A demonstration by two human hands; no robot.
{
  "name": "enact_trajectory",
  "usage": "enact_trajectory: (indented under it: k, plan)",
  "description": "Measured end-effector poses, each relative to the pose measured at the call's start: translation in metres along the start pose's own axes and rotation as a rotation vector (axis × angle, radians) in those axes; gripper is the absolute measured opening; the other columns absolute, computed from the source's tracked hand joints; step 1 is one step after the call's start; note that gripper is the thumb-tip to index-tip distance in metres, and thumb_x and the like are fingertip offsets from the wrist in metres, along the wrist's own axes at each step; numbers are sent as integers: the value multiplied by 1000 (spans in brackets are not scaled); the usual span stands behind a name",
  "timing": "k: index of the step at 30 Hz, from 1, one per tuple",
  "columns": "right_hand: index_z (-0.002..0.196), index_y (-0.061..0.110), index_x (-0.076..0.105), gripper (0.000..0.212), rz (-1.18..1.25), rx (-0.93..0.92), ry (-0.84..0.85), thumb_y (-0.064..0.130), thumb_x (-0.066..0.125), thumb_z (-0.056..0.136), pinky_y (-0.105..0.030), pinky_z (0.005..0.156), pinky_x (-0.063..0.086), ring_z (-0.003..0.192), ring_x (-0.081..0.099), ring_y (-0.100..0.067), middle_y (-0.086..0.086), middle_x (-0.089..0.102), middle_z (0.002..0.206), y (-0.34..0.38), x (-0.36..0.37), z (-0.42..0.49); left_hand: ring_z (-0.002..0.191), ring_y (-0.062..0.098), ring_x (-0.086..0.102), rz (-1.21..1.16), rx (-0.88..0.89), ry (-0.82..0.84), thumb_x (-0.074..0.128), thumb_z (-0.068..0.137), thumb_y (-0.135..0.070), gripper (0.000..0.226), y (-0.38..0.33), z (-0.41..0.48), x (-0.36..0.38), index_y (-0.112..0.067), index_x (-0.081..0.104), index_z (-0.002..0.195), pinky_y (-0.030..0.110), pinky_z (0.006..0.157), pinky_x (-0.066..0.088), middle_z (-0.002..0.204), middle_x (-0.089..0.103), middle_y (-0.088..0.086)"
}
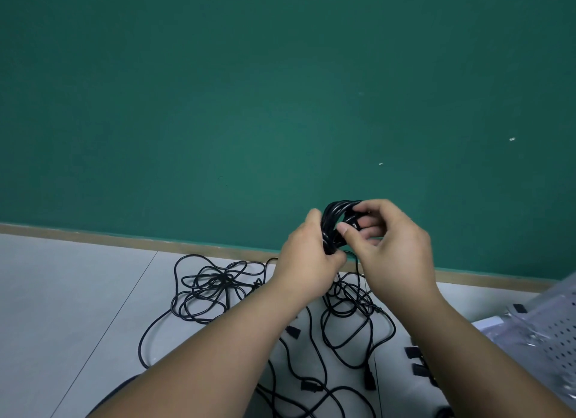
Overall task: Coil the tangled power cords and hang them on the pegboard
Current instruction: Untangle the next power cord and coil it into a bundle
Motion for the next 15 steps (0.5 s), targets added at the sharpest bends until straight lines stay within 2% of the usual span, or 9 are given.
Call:
enact_trajectory:
  k: [3, 5, 7, 10, 13, 15]
  plan:
    - [116, 35, 63, 36, 89, -8, 77, 16, 80, 92, -24, 84, 59, 89, 69, -9, 9, 67, 97, -2, 4, 1, 83, 14, 69, -203, -135, 30, 78, 82, -24, 32, 11, 7, -2, -29, 56, 105, 35, 75, 57, 91, 72, -7]
    - [113, 32, 64, 34, 130, -3, 109, 10, 78, 91, -20, 86, 59, 93, 69, -9, 5, 67, 99, 1, 6, -1, 91, 14, 72, -314, -186, 44, 82, 79, -25, 37, 17, 11, -3, -30, 60, 108, 37, 84, 59, 97, 76, -7]
    - [104, 30, 70, 31, 130, -5, 104, 6, 78, 87, -12, 80, 55, 88, 69, -10, 2, 67, 97, 6, 6, -3, 94, 17, 73, -386, -205, 54, 83, 75, -23, 40, 21, 13, -5, -29, 62, 108, 40, 89, 59, 99, 76, -7]
    - [86, 25, 75, 25, 150, -8, 80, 2, 78, 77, -6, 67, 47, 67, 64, -4, 5, 66, 82, 21, 1, -13, 87, 18, 70, -458, -238, 35, 81, 74, -12, 37, 25, 17, -9, -23, 66, 106, 38, 86, 58, 94, 75, -3]
    - [78, 23, 74, 23, 185, 8, 184, 1, 77, 73, -11, 62, 46, 55, 56, -4, 15, 60, 67, 28, 9, -29, 81, 19, 69, -553, -296, -7, 84, 77, -5, 34, 30, 22, -16, -20, 67, 101, 41, 83, 60, 86, 74, -1]
    - [77, 23, 70, 19, 140, 63, 250, 5, 76, 76, -16, 59, 45, 53, 49, -5, 20, 54, 58, 20, 14, -29, 76, 16, 66, -579, -306, -44, 82, 79, -2, 33, 31, 23, -22, -22, 66, 100, 38, 77, 59, 80, 70, -5]
Point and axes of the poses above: each hand's wrist, its own z-axis towards the middle knuckle, its own x-axis out of the palm, y = z × x, the point moved 5 cm from there along z, towards the middle knuckle
